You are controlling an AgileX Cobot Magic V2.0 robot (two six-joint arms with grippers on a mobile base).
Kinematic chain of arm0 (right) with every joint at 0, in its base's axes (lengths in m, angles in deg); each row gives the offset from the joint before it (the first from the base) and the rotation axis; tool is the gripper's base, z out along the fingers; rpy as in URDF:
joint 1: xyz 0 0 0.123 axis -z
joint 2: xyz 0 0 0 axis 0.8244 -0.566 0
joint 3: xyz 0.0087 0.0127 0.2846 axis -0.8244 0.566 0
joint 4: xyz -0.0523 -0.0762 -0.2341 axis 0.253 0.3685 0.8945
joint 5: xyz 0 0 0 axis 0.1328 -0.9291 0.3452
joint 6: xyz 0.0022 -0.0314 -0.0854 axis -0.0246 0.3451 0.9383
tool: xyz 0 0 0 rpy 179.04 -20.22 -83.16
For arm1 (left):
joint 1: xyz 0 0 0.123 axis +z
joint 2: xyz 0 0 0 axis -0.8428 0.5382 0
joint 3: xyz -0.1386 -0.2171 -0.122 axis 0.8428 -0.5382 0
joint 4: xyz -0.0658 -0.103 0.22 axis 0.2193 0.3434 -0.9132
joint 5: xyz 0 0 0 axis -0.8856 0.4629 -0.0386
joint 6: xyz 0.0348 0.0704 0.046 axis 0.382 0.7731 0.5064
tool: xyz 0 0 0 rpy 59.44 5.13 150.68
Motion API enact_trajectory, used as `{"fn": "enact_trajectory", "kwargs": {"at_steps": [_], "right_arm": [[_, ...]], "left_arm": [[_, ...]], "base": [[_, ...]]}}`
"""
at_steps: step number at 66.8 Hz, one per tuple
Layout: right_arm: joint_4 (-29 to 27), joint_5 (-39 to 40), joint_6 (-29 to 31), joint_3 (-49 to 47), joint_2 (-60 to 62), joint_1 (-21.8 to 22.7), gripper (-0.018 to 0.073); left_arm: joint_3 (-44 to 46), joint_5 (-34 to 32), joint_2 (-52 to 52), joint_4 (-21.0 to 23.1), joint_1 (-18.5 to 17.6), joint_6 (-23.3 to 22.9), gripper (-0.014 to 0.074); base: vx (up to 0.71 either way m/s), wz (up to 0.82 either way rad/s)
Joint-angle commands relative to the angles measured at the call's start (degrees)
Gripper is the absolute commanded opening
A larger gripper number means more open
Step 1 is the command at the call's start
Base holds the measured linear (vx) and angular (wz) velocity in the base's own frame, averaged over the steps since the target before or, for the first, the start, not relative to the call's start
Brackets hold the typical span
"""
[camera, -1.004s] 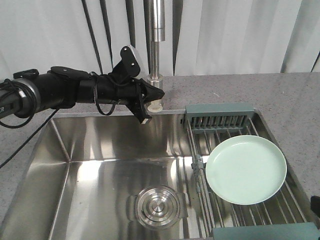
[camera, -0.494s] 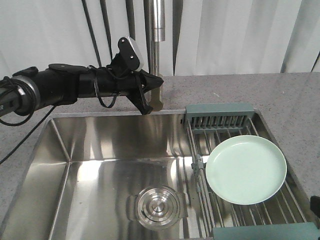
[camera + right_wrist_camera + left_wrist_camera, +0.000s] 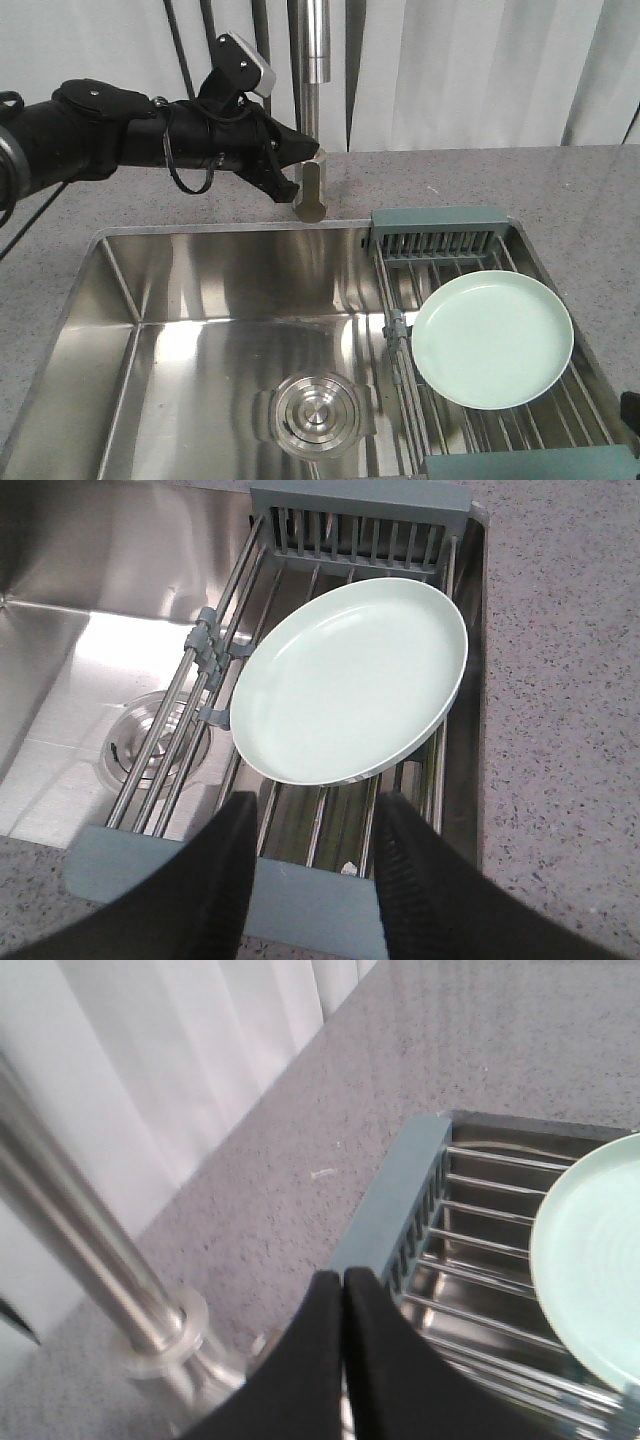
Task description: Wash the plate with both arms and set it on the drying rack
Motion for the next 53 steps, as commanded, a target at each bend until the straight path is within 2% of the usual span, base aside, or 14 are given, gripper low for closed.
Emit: {"fn": "enact_trajectory", "kwargs": {"at_steps": [1, 13, 20, 28, 32, 36, 53], "right_arm": [[-0.1, 3.5, 0.2, -1.5, -0.2, 0.1, 0.0280], [-0.1, 3.6, 0.2, -1.5, -0.2, 0.1, 0.0280], [-0.1, 3.6, 0.2, -1.5, -0.2, 0.1, 0.0280], [-0.1, 3.6, 0.2, -1.5, -0.2, 0.1, 0.0280], [-0.1, 3.6, 0.2, -1.5, -0.2, 0.1, 0.0280], [-0.1, 3.6, 0.2, -1.5, -0.2, 0.1, 0.0280], [-0.1, 3.6, 0.2, -1.5, -0.2, 0.1, 0.0280]], "left_arm": [[2.1, 0.3, -5.1, -8.0, 0.2, -14.3, -0.0007], [2.1, 1.3, -8.2, -29.0, 0.8, -42.1, -0.0007], [2.1, 3.1, -9.9, -39.8, 1.3, -55.9, -0.0007], [1.9, 6.5, -11.7, -51.6, 1.4, -68.4, -0.0007], [1.4, 8.1, -12.8, -55.9, 1.4, -73.0, -0.0007], [-0.1, 8.0, -14.4, -58.5, 1.4, -75.2, -0.0007], [-13.5, 1.5, -24.3, -62.1, 1.4, -79.5, -0.0007]], "base": [[0.00, 0.00], [0.00, 0.00], [0.00, 0.00], [0.00, 0.00], [0.00, 0.00], [0.00, 0.00], [0.00, 0.00]]}}
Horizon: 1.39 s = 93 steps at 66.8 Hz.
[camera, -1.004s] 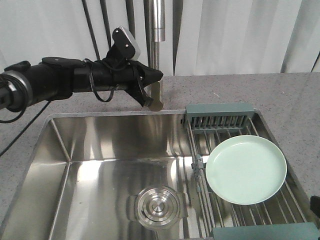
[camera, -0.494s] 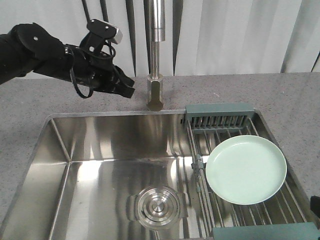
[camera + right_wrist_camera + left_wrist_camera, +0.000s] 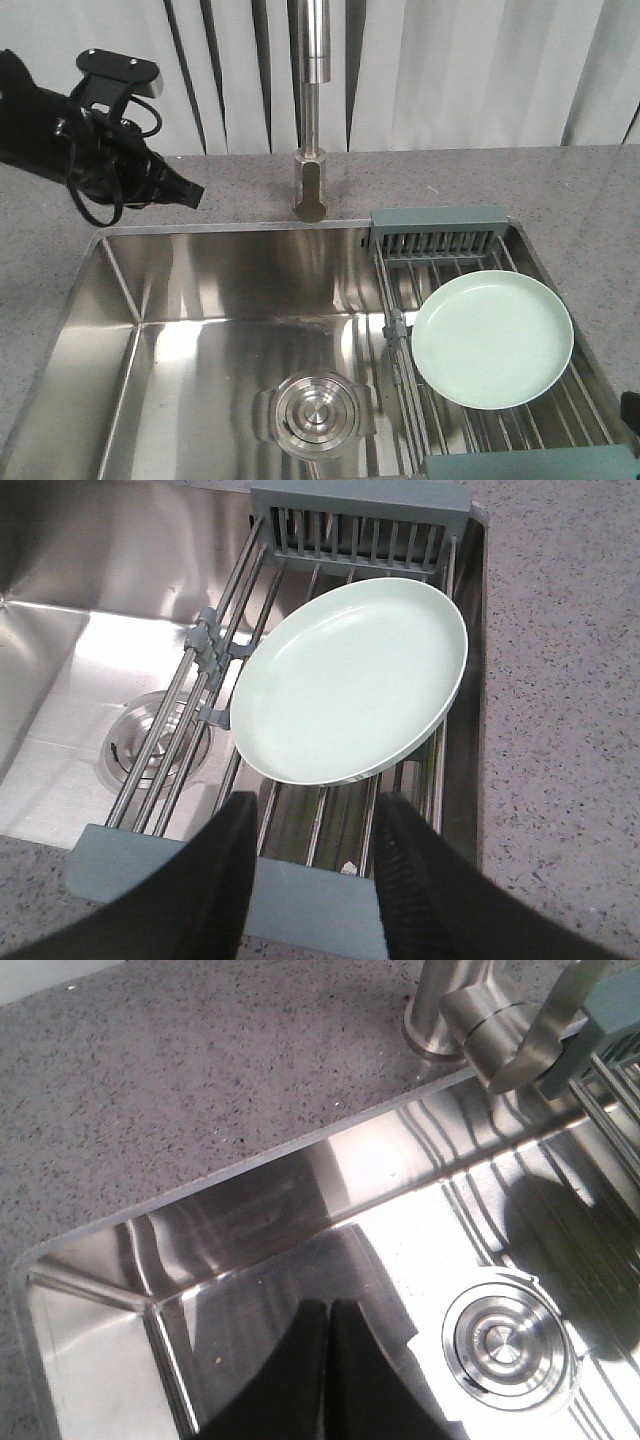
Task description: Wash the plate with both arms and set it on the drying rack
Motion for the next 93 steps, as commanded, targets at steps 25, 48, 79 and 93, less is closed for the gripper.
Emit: {"fn": "enact_trajectory", "kwargs": {"at_steps": [25, 48, 79, 93], "right_arm": [[-0.1, 3.6, 0.2, -1.5, -0.2, 0.1, 0.0280], [-0.1, 3.6, 0.2, -1.5, -0.2, 0.1, 0.0280], [-0.1, 3.6, 0.2, -1.5, -0.2, 0.1, 0.0280], [-0.1, 3.6, 0.2, -1.5, -0.2, 0.1, 0.0280]], "left_arm": [[-18.7, -11.7, -19.1, -12.4, 0.1, -19.0, -0.0006], [-28.5, -14.2, -29.3, -18.8, 4.4, -28.6, -0.0006], [-39.5, -8.5, -44.9, -19.0, 8.6, -25.3, -0.0006], [-39.9, -4.6, -51.6, -19.0, 8.6, -20.8, -0.0006]], "base": [[0.00, 0.00], [0.00, 0.00], [0.00, 0.00], [0.00, 0.00]]}}
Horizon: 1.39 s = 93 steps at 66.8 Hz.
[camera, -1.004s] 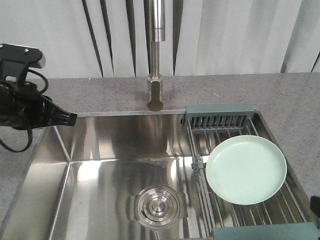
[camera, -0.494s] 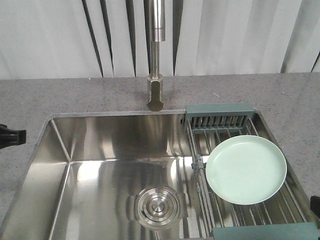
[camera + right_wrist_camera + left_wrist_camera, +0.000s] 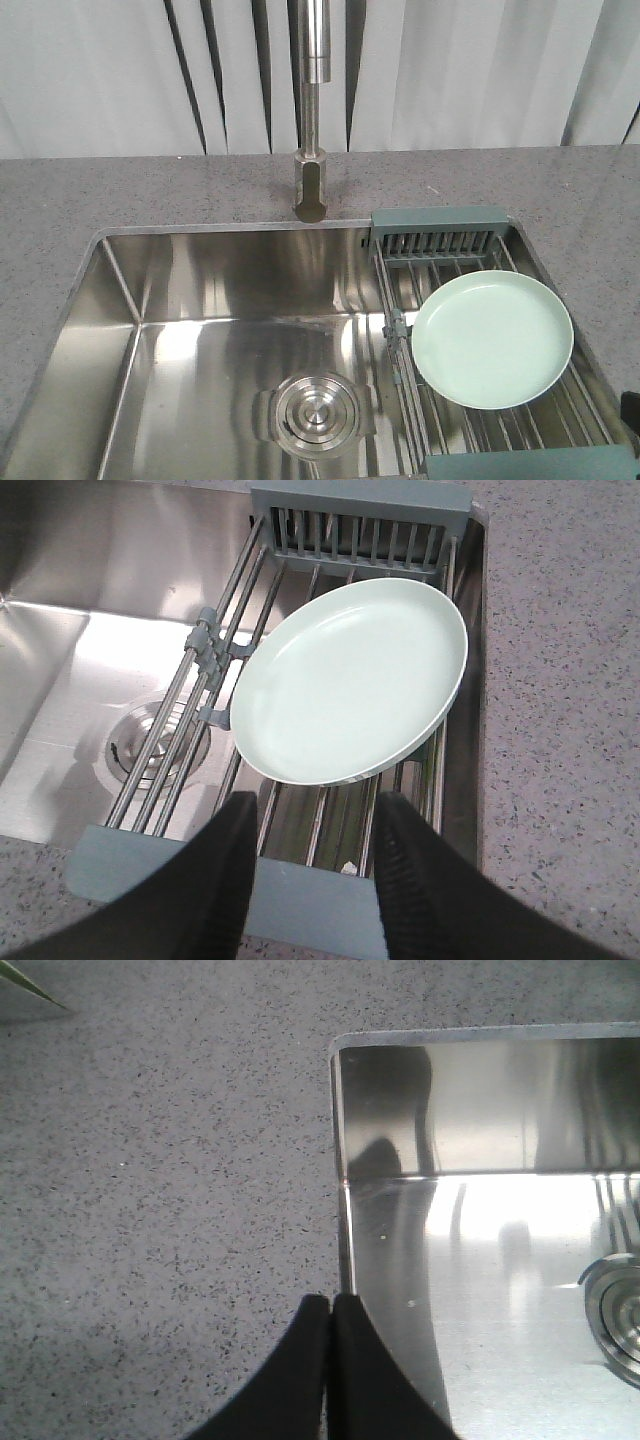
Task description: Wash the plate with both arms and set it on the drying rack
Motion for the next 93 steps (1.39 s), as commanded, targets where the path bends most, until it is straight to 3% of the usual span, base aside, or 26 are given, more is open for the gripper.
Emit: {"fn": "enact_trajectory", "kwargs": {"at_steps": [1, 25, 78, 83, 93], "right_arm": [[-0.1, 3.6, 0.2, -1.5, -0.2, 0.1, 0.0280], [-0.1, 3.6, 0.2, -1.5, -0.2, 0.1, 0.0280], [-0.1, 3.6, 0.2, -1.5, -0.2, 0.1, 0.0280], [-0.1, 3.6, 0.2, -1.5, -0.2, 0.1, 0.0280], [-0.1, 3.6, 0.2, -1.5, -0.2, 0.1, 0.0280]], "left_arm": [[1.4, -1.4, -2.7, -0.5, 0.1, 1.8, -0.0006], [1.0, 2.2, -6.4, -0.5, 0.1, 1.9, -0.0006], [1.0, 2.4, -6.3, -0.5, 0.1, 2.0, -0.0006], [1.0, 2.5, -7.3, -0.4, 0.8, 3.8, -0.0006], [-1.5, -2.1, -12.8, 4.9, 5.5, 9.2, -0.0006]], "base": [[0.00, 0.00], [0.00, 0.00], [0.00, 0.00], [0.00, 0.00], [0.00, 0.00]]}}
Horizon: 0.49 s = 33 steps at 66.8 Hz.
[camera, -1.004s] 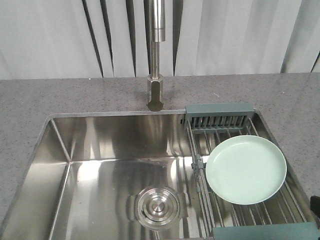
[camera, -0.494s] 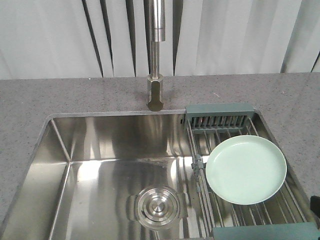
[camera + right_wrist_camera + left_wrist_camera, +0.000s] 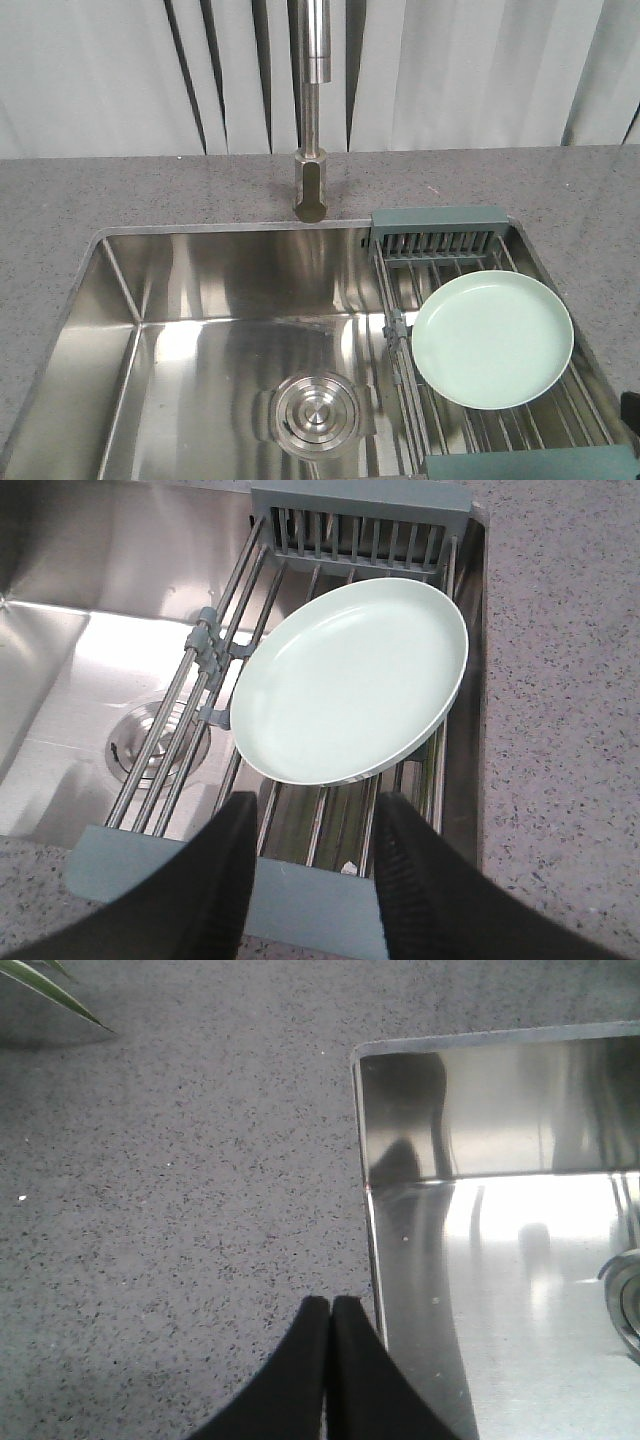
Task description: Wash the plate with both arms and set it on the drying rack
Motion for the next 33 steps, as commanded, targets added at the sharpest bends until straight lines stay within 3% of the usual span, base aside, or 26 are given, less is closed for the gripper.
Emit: {"fn": "enact_trajectory", "kwargs": {"at_steps": [1, 15, 33], "right_arm": [[-0.1, 3.6, 0.2, -1.5, -0.2, 0.1, 0.0280], [-0.1, 3.6, 0.2, -1.5, -0.2, 0.1, 0.0280], [-0.1, 3.6, 0.2, -1.5, -0.2, 0.1, 0.0280]], "left_arm": [[-1.1, -8.0, -3.9, 3.5, 3.0, 3.5, -0.0006], [-15.5, -28.7, -14.9, 9.9, 8.3, 5.6, -0.0006], [-33.7, -50.1, -28.0, 11.7, 8.6, 5.6, -0.0006]], "base": [[0.00, 0.00], [0.00, 0.00], [0.00, 0.00]]}}
